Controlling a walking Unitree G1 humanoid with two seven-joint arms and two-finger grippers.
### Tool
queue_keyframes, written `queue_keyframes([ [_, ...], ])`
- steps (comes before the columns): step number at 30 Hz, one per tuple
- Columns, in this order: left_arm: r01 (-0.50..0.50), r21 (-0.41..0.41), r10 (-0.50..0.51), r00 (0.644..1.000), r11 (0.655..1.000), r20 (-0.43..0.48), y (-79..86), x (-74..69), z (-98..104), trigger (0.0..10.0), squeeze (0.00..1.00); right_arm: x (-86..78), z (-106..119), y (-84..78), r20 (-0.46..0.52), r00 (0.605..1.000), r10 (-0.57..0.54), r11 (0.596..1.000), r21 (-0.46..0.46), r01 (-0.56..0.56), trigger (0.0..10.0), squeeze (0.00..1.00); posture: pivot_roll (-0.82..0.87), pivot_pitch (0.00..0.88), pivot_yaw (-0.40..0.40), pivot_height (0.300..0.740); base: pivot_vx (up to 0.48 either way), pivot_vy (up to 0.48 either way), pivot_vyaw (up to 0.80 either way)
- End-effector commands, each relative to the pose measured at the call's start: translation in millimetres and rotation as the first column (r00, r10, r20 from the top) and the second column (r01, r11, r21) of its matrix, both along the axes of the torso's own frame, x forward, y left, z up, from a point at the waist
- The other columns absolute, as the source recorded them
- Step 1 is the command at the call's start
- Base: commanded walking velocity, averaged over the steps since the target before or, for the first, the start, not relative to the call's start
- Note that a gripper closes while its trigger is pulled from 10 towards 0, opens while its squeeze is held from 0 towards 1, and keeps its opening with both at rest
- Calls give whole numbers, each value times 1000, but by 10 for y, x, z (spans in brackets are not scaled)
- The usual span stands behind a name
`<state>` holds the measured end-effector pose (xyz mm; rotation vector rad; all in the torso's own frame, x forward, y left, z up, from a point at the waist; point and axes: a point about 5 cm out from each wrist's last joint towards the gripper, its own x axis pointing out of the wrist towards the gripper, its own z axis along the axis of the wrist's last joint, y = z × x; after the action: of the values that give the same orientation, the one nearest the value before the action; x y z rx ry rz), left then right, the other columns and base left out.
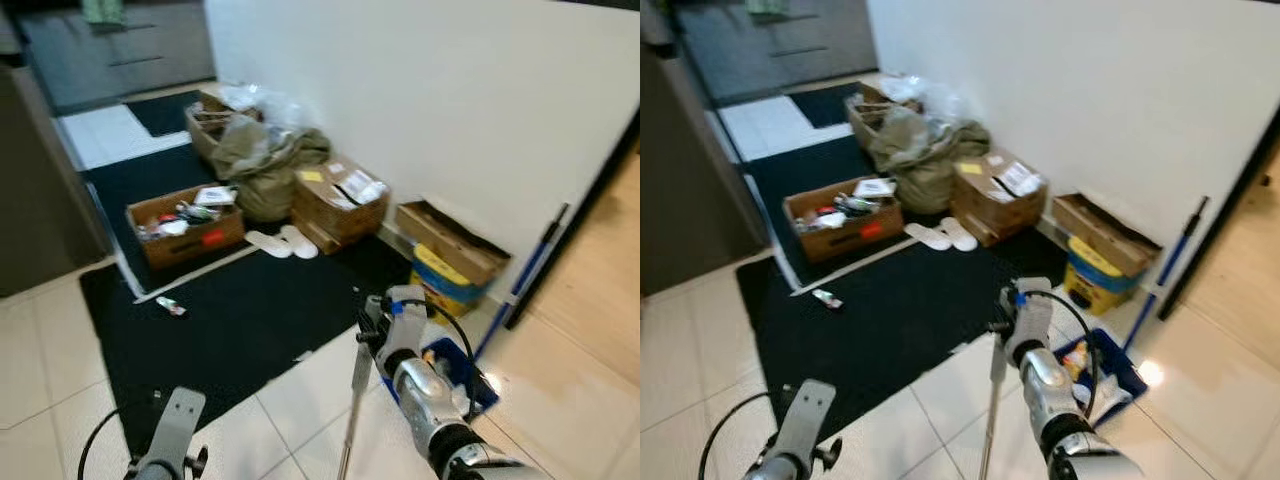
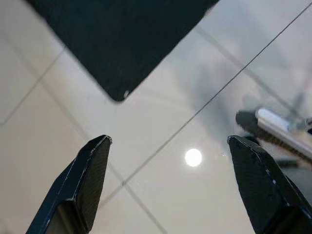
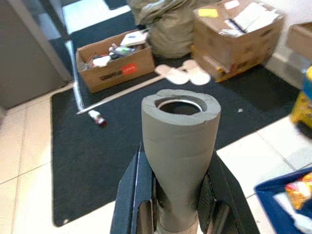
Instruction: Sweep floor
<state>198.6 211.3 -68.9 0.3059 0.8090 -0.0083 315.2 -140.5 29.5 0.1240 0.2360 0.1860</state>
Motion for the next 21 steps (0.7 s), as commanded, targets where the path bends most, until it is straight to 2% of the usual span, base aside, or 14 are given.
queue_keyframes([
  [1,-31,-5,31,998,999,-50,53,-118,-59,10000,0,-43,-58,-13,-31,999,-13,999,45,15,10000,0,-35,0,25,740,0,0,800],
  [3,-47,-4,46,996,999,-79,93,-199,-93,10000,0,-2,0,-28,-3,1000,-27,996,84,27,10000,0,-34,0,25,740,0,0,800],
  [9,-70,-20,67,992,997,-107,104,-277,-130,10000,0,99,144,-10,58,998,-31,989,149,23,10000,0,-33,0,21,740,0,0,800],
  [10,-54,-24,51,991,998,-121,70,-297,-148,10000,0,198,319,23,138,990,-26,978,210,-4,10000,0,-33,0,17,740,0,0,800],
  [11,-54,-24,51,991,998,-121,70,-297,-148,10000,0,198,319,23,138,990,-26,978,210,-4,10000,0,-33,0,17,740,0,0,800],
  [13,-40,-25,36,991,999,-131,47,-305,-157,10000,0,274,473,43,207,978,-32,966,259,-23,10000,0,-34,0,16,740,0,0,800],
  [19,12,-22,-15,990,1000,-140,4,-290,-160,10000,0,370,717,131,310,951,3,956,278,-94,10000,0,-43,0,19,740,0,0,797],
  [21,21,-25,-24,990,999,-140,-8,-280,-157,10000,0,378,735,172,313,949,24,958,263,-111,10000,0,-44,0,18,740,0,0,0],
])
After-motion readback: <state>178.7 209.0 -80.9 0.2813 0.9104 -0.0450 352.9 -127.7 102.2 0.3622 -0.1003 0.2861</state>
